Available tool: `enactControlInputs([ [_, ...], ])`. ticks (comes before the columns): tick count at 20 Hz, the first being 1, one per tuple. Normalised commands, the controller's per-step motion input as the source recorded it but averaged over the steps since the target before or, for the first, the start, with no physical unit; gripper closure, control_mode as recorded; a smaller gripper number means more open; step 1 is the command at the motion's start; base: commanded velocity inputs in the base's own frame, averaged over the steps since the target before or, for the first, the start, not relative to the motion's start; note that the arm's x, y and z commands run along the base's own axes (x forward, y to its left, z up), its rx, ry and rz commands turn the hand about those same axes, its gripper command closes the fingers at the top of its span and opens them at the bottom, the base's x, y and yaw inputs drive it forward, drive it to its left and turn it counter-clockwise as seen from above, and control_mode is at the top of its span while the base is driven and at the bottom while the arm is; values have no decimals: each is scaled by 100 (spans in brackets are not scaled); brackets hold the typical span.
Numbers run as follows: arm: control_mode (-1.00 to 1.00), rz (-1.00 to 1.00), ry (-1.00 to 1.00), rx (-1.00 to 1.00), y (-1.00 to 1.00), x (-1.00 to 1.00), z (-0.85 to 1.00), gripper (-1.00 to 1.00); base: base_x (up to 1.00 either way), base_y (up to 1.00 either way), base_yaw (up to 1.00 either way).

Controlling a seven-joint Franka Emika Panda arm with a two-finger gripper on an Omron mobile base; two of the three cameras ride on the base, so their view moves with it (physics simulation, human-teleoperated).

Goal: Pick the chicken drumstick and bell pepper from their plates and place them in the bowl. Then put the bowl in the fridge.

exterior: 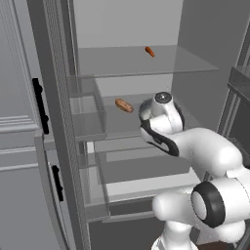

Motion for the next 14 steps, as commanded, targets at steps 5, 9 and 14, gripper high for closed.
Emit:
enactControlInputs([
  [5,-100,5,0,0,-8,75,-5,100,0,0,0],
  [9,-100,4,0,0,0,52,-13,100,0,0,0],
  [14,-100,2,0,0,0,40,-22,100,0,0,0],
])
